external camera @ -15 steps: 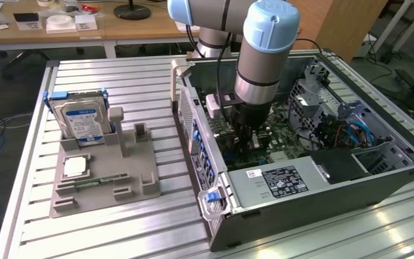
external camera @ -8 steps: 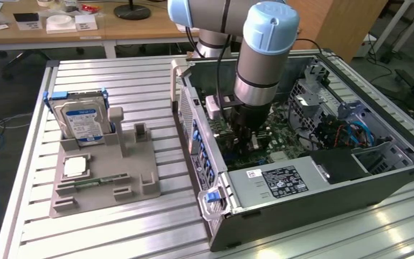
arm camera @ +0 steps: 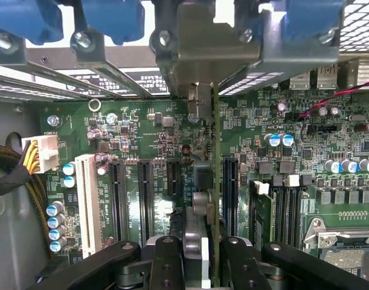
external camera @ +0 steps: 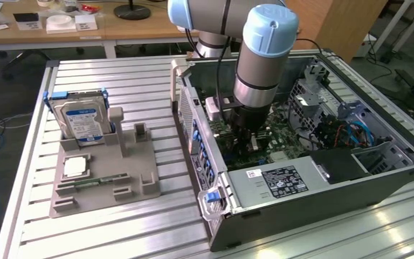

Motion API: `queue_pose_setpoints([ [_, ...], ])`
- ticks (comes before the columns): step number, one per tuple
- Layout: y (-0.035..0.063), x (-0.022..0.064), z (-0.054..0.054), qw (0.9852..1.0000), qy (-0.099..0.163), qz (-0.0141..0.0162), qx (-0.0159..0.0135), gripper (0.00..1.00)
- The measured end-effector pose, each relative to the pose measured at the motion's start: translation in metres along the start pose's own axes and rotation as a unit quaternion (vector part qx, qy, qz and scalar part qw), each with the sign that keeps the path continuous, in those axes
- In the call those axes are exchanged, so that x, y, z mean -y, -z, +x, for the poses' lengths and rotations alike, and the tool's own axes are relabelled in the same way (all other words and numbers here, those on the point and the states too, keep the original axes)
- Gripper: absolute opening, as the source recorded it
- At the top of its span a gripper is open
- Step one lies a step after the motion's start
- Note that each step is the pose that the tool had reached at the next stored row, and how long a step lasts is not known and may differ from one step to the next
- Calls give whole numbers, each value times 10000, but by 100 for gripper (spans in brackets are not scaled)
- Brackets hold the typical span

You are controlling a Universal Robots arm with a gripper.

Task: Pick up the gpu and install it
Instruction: 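Insert the gpu into the slot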

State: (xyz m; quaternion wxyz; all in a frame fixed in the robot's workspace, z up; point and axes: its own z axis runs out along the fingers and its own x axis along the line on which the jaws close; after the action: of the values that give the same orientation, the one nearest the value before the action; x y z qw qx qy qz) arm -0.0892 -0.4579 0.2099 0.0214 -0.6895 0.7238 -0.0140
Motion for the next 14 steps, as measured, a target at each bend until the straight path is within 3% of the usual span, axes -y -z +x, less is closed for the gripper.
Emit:
queue_pose_setpoints([
  [14,-57,-7,0,10000,0,0,-1,28],
])
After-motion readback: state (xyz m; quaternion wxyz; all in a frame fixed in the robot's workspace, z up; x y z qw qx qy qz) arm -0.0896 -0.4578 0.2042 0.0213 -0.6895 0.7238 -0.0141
